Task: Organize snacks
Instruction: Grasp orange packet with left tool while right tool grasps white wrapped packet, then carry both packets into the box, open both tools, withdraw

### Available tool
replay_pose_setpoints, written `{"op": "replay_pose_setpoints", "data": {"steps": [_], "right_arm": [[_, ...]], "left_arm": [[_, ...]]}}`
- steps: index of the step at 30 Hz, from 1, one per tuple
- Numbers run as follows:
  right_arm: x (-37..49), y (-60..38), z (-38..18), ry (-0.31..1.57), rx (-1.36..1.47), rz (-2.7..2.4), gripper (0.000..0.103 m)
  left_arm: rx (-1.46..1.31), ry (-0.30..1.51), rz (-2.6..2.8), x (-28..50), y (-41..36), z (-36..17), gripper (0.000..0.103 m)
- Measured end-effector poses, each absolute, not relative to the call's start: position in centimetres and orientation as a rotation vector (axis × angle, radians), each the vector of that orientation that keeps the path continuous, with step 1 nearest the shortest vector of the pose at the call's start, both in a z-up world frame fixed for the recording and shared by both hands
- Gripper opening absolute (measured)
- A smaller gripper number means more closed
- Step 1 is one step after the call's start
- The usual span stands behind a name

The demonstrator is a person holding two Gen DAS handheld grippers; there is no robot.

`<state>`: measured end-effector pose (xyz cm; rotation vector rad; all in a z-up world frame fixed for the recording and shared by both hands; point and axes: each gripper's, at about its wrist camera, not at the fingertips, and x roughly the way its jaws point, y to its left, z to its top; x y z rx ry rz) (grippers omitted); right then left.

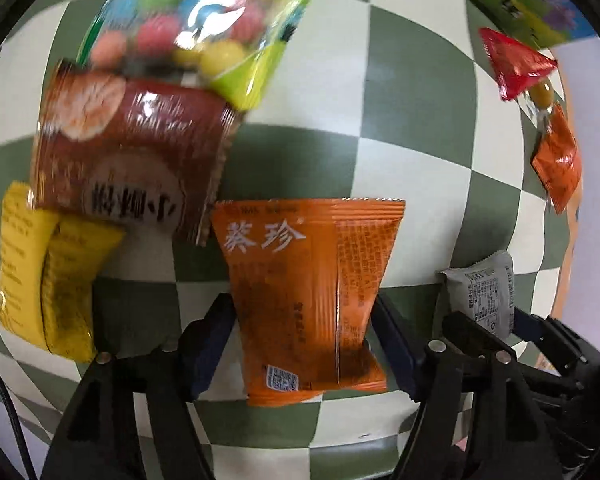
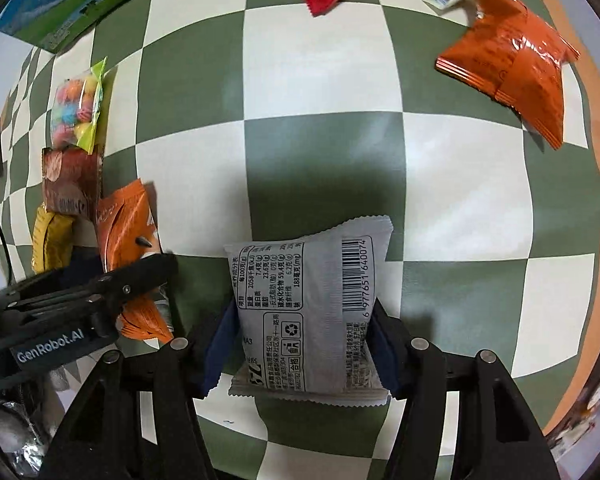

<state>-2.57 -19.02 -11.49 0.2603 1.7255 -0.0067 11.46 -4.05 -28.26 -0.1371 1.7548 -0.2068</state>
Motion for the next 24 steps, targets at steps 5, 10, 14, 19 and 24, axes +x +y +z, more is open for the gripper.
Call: {"op": "replay_pose_setpoints", "data": {"steps": [5,10,14,19,24], "right_arm": [[-2.7,-20.1,-12.5,1.742,0.259,-0.011,0.065],[-3.5,-19.4,-11.6,1.724,0.237,-0.019,0.055],[-3.6,-20.4,-10.4,1.703,0.277,-0.018,0.053],[-2.6,-21.0,-8.1,1.672,0.342,0.006,0.053],[-0.1,-22.4,-1.8,1.551,0.409,0.067,0.053]], "left_arm": [[-0.137,1.761,-0.176,11.2,-4.4,-28.8,0.067],[-0.08,1.721,-0.174,11.2,-5.1,-27.9,0.049],[-0.057,1.702,-0.192,10.9,-5.5,-26.7,0.048],[-0.089,1.634,-0.223,11.3,-5.4,-22.4,0.048],[-0.164,1.502,-0.293,14.4,-5.5,-14.6,0.048]]}}
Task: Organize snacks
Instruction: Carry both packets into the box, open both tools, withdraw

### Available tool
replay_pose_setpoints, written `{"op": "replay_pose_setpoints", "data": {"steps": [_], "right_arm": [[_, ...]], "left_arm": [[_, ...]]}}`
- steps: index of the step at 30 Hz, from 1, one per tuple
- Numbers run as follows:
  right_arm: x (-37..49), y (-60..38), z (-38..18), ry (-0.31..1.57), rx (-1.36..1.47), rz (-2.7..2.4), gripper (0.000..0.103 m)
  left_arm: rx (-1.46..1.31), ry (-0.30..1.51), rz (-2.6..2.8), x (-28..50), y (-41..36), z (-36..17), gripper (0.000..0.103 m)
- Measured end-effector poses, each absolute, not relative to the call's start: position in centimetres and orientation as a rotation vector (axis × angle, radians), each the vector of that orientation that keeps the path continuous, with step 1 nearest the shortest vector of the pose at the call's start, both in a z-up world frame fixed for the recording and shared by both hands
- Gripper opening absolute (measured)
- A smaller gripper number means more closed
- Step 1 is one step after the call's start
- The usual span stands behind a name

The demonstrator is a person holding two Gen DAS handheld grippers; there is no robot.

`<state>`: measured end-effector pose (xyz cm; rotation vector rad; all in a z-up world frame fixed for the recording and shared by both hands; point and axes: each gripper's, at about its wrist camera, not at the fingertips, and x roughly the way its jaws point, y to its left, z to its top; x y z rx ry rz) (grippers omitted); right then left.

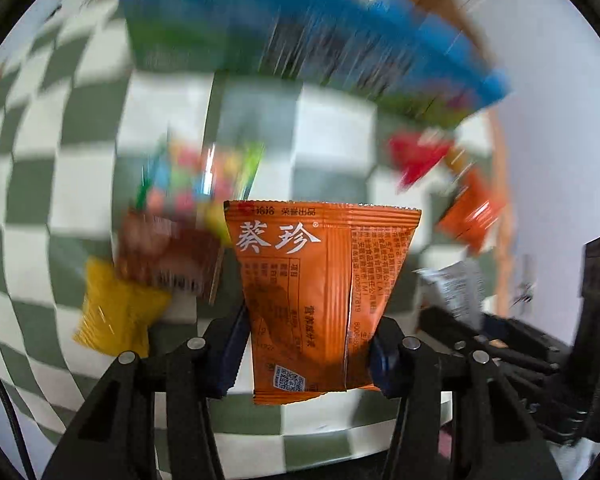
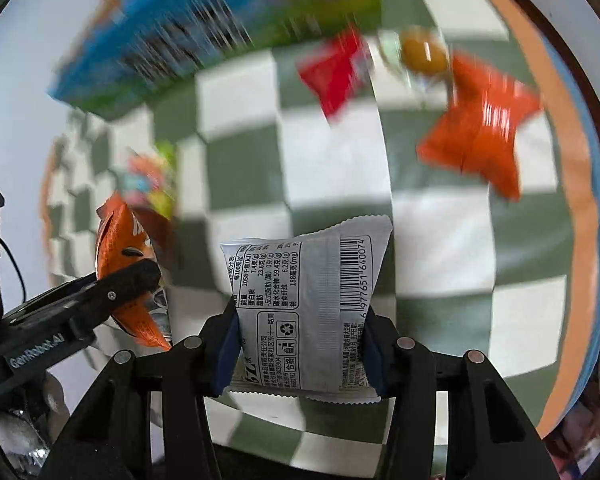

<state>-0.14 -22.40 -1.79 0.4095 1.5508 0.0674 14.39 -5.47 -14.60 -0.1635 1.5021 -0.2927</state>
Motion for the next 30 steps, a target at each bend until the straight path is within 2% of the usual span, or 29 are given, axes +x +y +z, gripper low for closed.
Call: {"op": "replay_pose_setpoints", "data": {"steps": [7,10,18,28,29,30], "right_arm": [[8.1,-22.4,8.2,1.313,0.422,0.139,0.053],[12.4,-21.2,9.3,1.245,0.376,0.122,0.053],[23.9,-20.5,6.2,1.245,0.257,0.079,0.053],[26.4,-21.2,0.6,1.339,0.239,0.074,0.054],[26.3,-21.2,0.1,1.352,0.24,0.075,0.058],[26.3,-21.2,-0.5,1.378,0.232,0.063,0.074]], "left_arm": [[-0.182,1.385,-0.342,25.1,-4.8,-7.2,0.048],[-0.168,1.385,-0.335,29.4,-5.9,-6.7,0.049],[-0.164,1.523,-0.272,40.1,-8.6,-12.6,0.049],[-0.114,1.64,-0.306,41.4,-11.7,-17.6,0.05],[-0.115,1.647,-0.301,41.4,-11.7,-18.0,0.05],[-0.12,1.651,-0.289,41.4,-11.6,-18.3,0.052]]}}
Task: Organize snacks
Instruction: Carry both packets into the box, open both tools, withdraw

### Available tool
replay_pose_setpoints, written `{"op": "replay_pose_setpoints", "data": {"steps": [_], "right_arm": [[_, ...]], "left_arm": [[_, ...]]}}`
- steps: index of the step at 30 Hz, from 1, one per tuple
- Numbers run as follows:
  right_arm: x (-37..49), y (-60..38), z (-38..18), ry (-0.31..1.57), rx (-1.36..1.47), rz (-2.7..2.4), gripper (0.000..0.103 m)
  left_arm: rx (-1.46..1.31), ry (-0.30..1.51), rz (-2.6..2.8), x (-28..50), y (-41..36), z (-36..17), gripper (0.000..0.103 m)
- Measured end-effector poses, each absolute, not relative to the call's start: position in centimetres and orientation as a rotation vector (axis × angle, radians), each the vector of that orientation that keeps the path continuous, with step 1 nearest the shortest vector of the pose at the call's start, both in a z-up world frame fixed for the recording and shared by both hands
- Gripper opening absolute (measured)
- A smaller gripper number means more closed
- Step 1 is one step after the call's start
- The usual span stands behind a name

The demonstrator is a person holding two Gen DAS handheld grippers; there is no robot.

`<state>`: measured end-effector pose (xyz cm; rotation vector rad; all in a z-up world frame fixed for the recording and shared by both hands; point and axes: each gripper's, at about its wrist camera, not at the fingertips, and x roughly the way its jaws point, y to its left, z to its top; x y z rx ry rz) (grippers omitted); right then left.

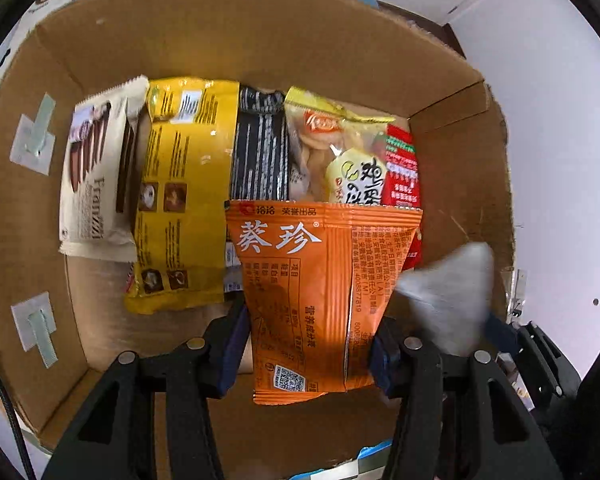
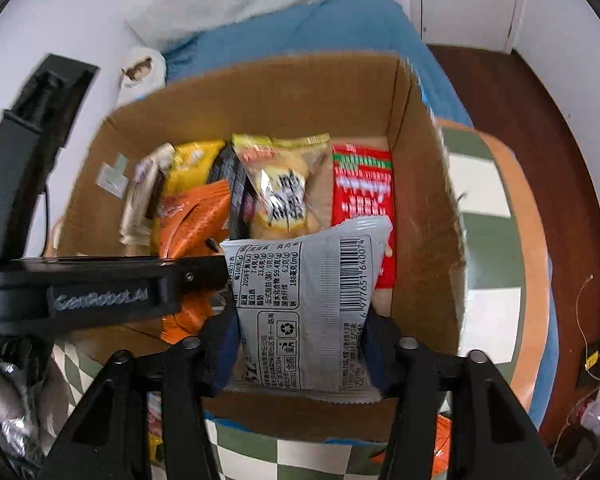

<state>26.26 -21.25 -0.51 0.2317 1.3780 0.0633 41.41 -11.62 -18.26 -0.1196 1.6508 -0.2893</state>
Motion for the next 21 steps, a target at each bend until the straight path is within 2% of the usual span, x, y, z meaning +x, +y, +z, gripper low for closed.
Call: {"op": "replay_pose_setpoints", "data": {"steps": [2,3,14,21], "right_arm": [[26.4,-21.4,-1.4,1.407,0.218,0.043,0.095],[26.4,-21.4,-1.5,1.413,0.219,0.043,0.095],[25.7,-22.1,-0.9,1.399,0.231,0.005,0.095],[23.8,-22.1,1.7,1.318,0.191,-0.03,0.095]], "left_arm": [[-0.099,1.649,-0.279,41.6,-11.7,-18.7,0.074],[-0.082,1.646,-0.262,41.7,-11.7,-18.8,0.087],[-0.05,1.526,-0.209,40.0,-9.9,-15.0,0.087],[-0.021,1.347,-0.133,36.8,-8.4,-10.7,0.087]]}}
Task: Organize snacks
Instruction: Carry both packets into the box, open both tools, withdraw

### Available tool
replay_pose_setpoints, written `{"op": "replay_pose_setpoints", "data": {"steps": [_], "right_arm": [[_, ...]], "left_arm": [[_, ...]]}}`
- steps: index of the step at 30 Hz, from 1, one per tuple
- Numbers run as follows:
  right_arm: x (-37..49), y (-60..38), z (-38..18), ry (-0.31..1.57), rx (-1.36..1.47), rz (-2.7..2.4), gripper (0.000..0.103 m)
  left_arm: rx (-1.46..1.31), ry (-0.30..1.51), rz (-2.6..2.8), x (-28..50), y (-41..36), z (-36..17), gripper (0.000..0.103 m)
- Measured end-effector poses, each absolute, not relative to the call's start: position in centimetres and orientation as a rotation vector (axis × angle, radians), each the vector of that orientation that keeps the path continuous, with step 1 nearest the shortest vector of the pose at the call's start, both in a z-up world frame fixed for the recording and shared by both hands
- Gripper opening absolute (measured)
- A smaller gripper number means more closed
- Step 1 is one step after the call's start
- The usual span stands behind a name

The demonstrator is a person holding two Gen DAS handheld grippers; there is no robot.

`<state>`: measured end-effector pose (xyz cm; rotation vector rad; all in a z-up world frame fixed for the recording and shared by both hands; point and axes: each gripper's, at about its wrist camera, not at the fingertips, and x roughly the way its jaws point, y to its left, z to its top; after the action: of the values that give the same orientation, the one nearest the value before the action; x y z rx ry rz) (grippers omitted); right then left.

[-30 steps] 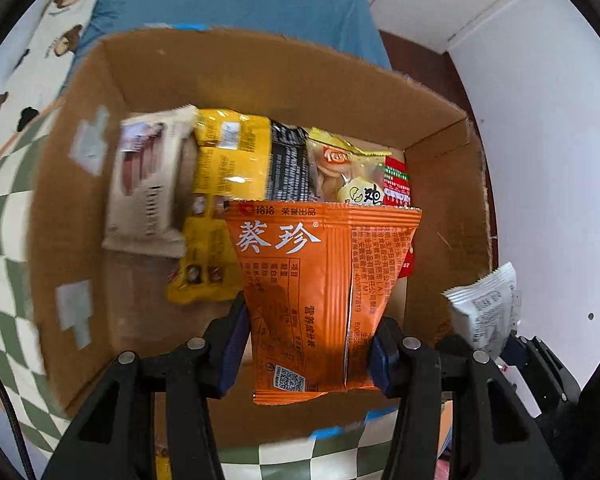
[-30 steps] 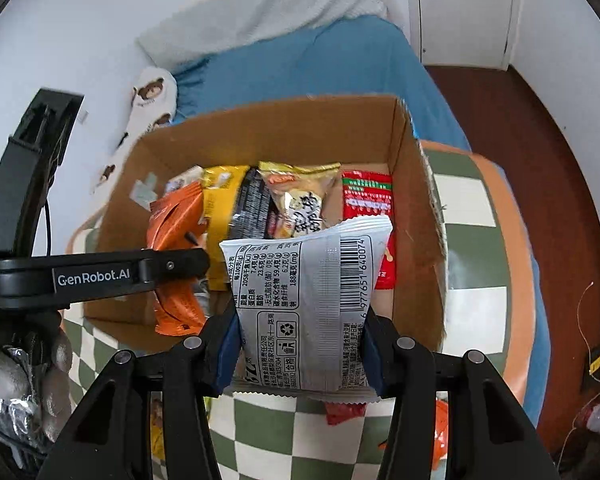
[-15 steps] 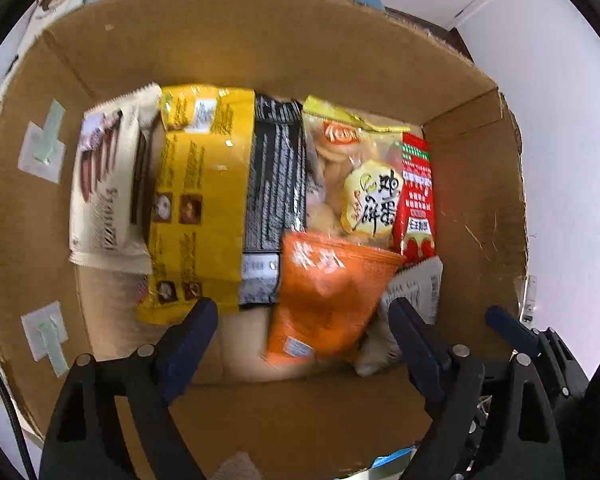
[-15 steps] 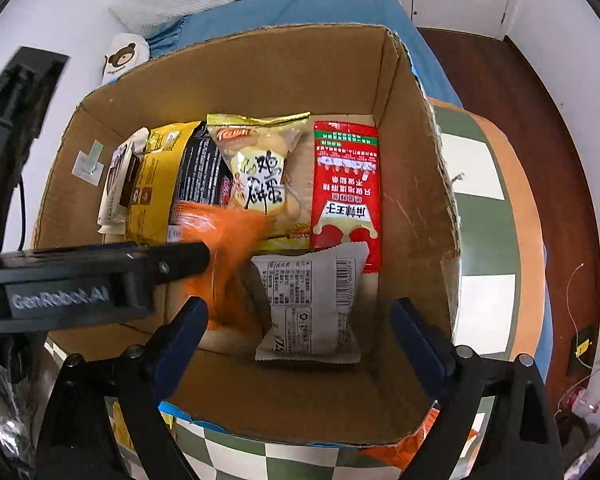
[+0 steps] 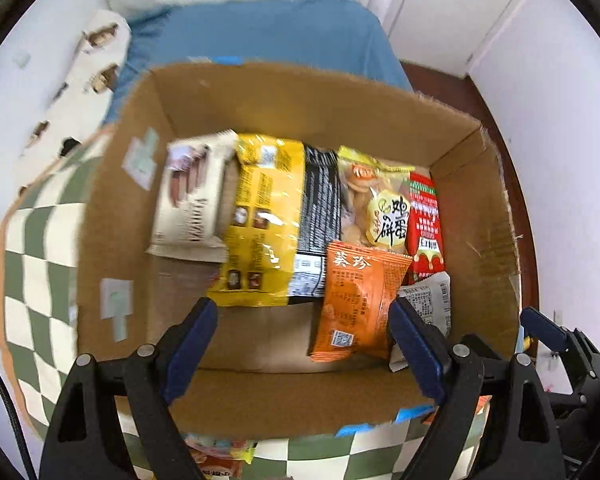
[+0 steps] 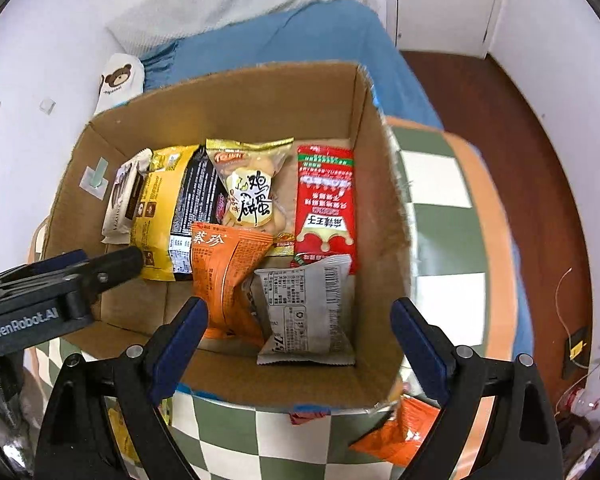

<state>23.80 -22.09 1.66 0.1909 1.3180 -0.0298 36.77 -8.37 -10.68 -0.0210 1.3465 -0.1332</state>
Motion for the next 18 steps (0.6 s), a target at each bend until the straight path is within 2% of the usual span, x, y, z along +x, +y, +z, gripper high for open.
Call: {"op": "replay_pose_setpoints", "data": {"steps": [8,18], "right_arm": [[20.3,-21.7,6.7,1.175,0.161,-0.064,0.095],[15.3,-20.4,12.1,1.048,0.152,-0.082,0.095]], "left_arm": [[0.053,1.158,-0.115,31.5,-8.3,-5.4,0.087],[0.061,1.024,-0.112,25.5,-8.0,-0.8,0.087]]}}
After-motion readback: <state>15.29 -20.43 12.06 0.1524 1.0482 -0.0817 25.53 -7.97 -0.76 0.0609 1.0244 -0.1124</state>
